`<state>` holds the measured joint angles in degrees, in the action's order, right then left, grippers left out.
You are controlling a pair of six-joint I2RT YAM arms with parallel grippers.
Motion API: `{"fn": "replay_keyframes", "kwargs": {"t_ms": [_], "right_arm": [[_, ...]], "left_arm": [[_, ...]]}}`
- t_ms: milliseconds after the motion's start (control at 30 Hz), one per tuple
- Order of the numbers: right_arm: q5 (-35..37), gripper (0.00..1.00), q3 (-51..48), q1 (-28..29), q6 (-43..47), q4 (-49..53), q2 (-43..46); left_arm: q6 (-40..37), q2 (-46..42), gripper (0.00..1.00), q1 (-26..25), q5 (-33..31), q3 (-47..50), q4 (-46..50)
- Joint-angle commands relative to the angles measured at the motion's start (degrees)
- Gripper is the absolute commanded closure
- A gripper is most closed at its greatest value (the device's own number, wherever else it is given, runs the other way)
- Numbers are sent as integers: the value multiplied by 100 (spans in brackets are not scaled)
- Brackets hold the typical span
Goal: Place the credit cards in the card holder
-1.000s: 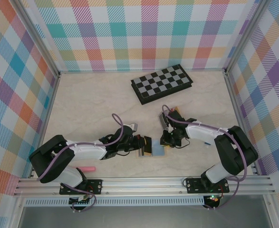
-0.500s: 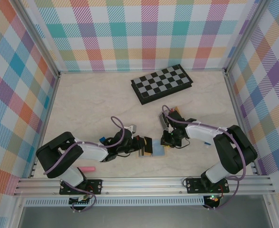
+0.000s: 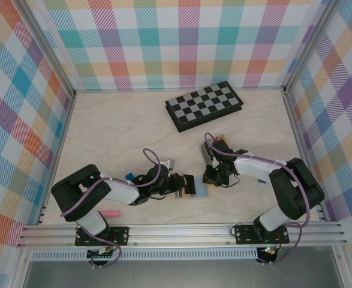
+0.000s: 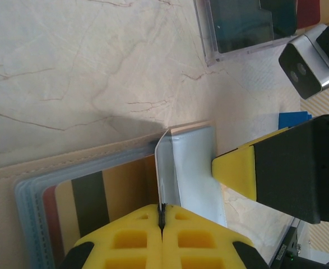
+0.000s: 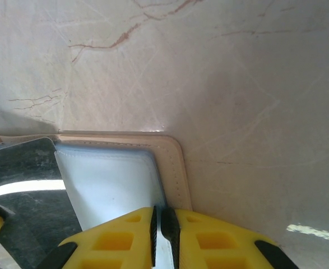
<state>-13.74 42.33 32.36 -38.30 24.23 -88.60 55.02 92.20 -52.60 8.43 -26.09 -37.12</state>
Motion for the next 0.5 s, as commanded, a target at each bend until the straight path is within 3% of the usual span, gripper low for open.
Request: {"fn": "replay_keyframes", "kwargs": {"t_ms": [0,233,467], "right_arm": [[301,83,-222,34,42,15,-367],[301,83,-205,34,33,5,-395],[293,83,-206,34,9,-15,-419]], "left_arm": [[-187,37,100,-218,146,-107,422],[-383,-52,100,-271,150,-192,843],[157,-164,100,-268,-365,-41,1204]]}}
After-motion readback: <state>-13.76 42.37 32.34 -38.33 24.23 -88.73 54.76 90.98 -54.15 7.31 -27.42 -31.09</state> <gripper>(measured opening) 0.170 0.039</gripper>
